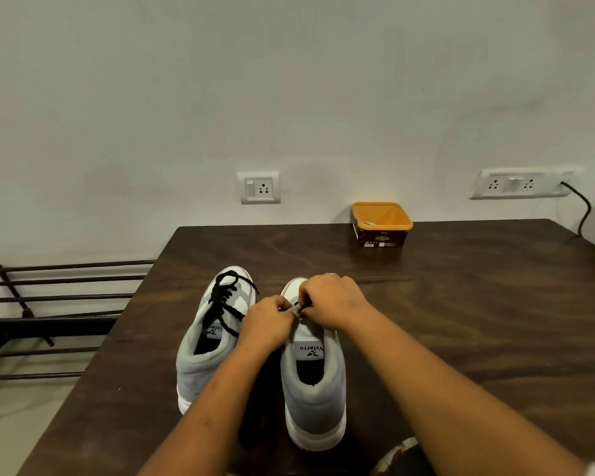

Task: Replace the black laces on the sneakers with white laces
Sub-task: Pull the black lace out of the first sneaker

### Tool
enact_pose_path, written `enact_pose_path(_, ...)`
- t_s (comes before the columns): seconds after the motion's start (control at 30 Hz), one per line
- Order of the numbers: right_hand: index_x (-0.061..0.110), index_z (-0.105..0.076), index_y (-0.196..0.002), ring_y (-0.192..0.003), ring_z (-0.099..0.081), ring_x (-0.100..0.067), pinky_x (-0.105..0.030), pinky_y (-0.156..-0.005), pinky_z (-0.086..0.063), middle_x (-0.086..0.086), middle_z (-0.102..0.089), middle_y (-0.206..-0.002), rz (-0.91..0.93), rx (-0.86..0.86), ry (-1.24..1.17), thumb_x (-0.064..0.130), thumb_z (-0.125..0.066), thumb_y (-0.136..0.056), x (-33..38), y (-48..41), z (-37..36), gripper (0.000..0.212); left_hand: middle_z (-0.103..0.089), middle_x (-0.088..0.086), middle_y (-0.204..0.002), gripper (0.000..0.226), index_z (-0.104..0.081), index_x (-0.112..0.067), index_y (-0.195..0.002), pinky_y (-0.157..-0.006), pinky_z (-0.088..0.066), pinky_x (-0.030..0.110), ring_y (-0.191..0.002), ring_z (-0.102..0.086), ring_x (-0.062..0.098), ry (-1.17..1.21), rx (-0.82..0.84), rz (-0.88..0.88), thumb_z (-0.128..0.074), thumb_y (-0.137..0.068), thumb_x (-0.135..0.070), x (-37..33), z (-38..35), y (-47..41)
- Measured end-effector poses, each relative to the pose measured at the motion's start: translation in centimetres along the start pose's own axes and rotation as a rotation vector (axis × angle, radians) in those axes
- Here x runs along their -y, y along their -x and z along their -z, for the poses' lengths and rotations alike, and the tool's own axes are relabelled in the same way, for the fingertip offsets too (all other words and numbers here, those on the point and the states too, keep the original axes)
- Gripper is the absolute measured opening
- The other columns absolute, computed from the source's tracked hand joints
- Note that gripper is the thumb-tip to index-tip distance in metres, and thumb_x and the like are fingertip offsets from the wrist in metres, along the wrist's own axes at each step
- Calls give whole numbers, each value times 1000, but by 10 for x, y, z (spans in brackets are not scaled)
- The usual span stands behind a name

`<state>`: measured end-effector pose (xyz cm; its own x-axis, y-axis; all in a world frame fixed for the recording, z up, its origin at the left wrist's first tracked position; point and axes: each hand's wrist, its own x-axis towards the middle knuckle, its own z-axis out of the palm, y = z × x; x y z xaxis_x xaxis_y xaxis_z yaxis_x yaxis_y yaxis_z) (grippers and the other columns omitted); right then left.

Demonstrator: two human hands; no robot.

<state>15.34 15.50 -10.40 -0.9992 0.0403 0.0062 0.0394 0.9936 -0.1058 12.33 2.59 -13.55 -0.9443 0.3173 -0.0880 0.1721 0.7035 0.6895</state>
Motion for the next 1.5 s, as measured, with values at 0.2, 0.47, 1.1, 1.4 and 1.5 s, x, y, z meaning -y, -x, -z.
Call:
enact_pose_path(0.2,29,-53,-82,-98,-61,-24,-34,-79,-34,1,-66,-100,-106,-114,-56,31,-54,-94,0,3,5,12,-67,6,-99,10,-61,-25,-76,-85,-49,35,-99,-60,26,79,-1,47,-60,-86,-27,2,1,-1)
enact_pose_path(0.47,13,-47,-95,-68,-64,-14,-25,-55,-44,-10,-61,-104,-888,-520,-1535,17,-38,-103,-57,0,-3,13,-65,3,-89,17,-58,-25,-72,-80,-53,38,-93,-63,29,111,19,74,-57,-87,-32,3,0,-1)
enact_pose_path(1.1,26,-62,-92,-94,-62,-26,-30,-67,-38,0,-65,-104,-27,-72,19,29,-63,-88,7,3,-3,5,-66,4,-90,8,-60,-24,-73,-75,-52,37,-91,-62,28,211,25,112,-61,-81,-27,9,-4,-8)
enact_pose_path(1.4,17,-42,-85,-69,-64,-16,-28,-63,-51,-8,-60,-88,-730,-766,-1605,11,-41,-101,-22,-4,7,17,-64,2,-89,12,-60,-22,-76,-77,-50,35,-92,-61,27,192,24,110,-56,-86,-27,9,-4,-8)
enact_pose_path(1.5,15,-45,-88,-56,-50,-12,-24,-53,-46,-5,-52,-75,-571,-591,-1729,8,-38,-102,-19,-5,10,17,-62,0,-86,12,-59,-22,-76,-77,-50,36,-93,-61,27,175,23,104,-57,-86,-28,8,-4,-7)
